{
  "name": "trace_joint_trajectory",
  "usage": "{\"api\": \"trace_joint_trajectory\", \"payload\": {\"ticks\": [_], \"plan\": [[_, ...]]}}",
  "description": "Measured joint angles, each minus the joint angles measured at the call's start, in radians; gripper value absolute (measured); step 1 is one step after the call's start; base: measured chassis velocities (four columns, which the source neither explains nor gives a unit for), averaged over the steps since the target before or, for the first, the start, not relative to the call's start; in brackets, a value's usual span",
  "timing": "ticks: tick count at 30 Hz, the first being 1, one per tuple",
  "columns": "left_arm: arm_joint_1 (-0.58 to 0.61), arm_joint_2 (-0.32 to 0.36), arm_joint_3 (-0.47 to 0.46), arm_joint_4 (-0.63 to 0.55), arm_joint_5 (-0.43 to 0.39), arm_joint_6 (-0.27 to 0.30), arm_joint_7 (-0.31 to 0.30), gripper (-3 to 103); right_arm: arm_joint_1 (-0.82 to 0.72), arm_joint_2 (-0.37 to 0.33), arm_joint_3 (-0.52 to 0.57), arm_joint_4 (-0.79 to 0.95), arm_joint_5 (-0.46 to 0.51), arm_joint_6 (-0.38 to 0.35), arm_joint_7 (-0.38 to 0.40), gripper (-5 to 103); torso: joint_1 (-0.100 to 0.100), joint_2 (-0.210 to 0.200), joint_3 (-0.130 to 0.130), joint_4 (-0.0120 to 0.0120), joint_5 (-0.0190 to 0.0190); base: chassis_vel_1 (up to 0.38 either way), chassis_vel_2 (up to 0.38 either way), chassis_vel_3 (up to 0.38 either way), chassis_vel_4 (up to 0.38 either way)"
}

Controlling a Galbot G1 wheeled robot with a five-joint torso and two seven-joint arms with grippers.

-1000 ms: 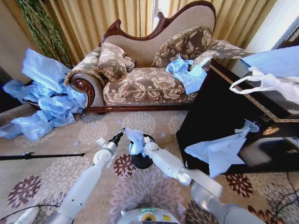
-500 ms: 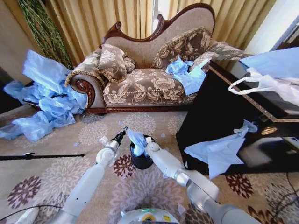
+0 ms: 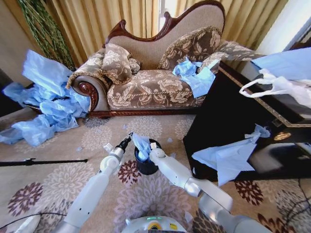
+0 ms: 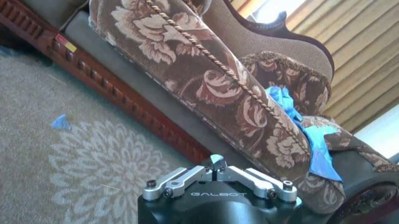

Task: Place a garbage bag over the trash bin.

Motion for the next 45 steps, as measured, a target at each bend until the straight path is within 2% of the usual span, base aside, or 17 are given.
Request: {"api": "trace_joint_trajectory", "payload": {"ticks": [2, 4, 7, 8, 13, 15, 16, 23, 28, 39, 43, 45], "plan": [[0.000, 0.002, 0.000, -0.001, 0.003, 0.000, 0.002, 0, 0.006, -0.008, -0.009, 0.033, 0.024, -0.010, 0.020, 54, 0.000, 0.000, 0.000, 0.0002, 0.0000, 0.000, 0.000, 0.000, 0.000], [0.001, 0.004, 0.000, -0.002, 0.004, -0.001, 0.004, 0, 0.009, -0.014, -0.016, 0.052, 0.042, -0.014, 0.036, 54, 0.000, 0.000, 0.000, 0.0002, 0.0000, 0.000, 0.000, 0.000, 0.000], [0.002, 0.010, 0.000, -0.002, 0.011, -0.002, 0.014, 0, 0.020, -0.047, -0.049, 0.140, 0.131, -0.035, 0.106, 71, 0.000, 0.001, 0.000, 0.0001, 0.0000, 0.000, 0.000, 0.000, 0.000], [0.002, 0.010, 0.000, -0.002, 0.011, -0.002, 0.014, 0, 0.020, -0.047, -0.049, 0.140, 0.131, -0.035, 0.106, 71, 0.000, 0.001, 0.000, 0.0001, 0.0000, 0.000, 0.000, 0.000, 0.000], [0.009, 0.023, -0.005, -0.008, 0.016, -0.006, 0.028, 0, 0.026, -0.094, -0.079, 0.267, 0.238, -0.042, 0.206, 91, 0.000, 0.001, 0.000, 0.0000, 0.0000, 0.000, 0.000, 0.000, 0.000], [0.010, 0.025, -0.005, -0.009, 0.016, -0.006, 0.029, 0, 0.026, -0.098, -0.079, 0.282, 0.249, -0.042, 0.217, 91, 0.000, 0.001, 0.000, 0.0000, 0.0000, 0.000, 0.000, 0.000, 0.000], [0.010, 0.028, -0.005, -0.009, 0.016, -0.006, 0.031, 0, 0.028, -0.103, -0.082, 0.306, 0.267, -0.042, 0.236, 99, 0.000, 0.001, 0.000, 0.0001, 0.0000, 0.000, 0.000, 0.000, 0.000], [0.004, 0.043, -0.004, -0.015, 0.016, -0.010, 0.037, 0, 0.038, -0.127, -0.112, 0.440, 0.411, -0.040, 0.361, 100, 0.000, 0.001, 0.000, 0.0002, -0.0001, 0.000, 0.000, 0.000, 0.000], [0.007, 0.057, -0.009, -0.021, 0.018, -0.014, 0.045, 0, 0.043, -0.140, -0.130, 0.536, 0.473, -0.035, 0.430, 100, 0.000, 0.001, 0.000, 0.0000, -0.0001, 0.000, 0.000, 0.000, 0.000], [0.019, 0.090, -0.034, -0.046, 0.022, -0.028, 0.055, 0, 0.077, -0.162, -0.144, 0.636, 0.460, -0.022, 0.478, 100, 0.000, 0.001, 0.000, 0.0002, 0.0000, 0.000, 0.000, 0.000, 0.000], [0.025, 0.111, -0.046, -0.075, 0.028, -0.033, 0.064, 0, 0.079, -0.195, -0.140, 0.661, 0.426, -0.017, 0.475, 100, 0.000, 0.001, 0.000, 0.0000, 0.0000, 0.000, 0.000, 0.000, 0.000], [0.025, 0.125, -0.048, -0.088, 0.028, -0.034, 0.069, 0, 0.071, -0.221, -0.139, 0.677, 0.369, -0.012, 0.455, 100, 0.000, 0.001, 0.000, 0.0000, 0.0002, 0.000, 0.000, 0.000, 0.000]]}}
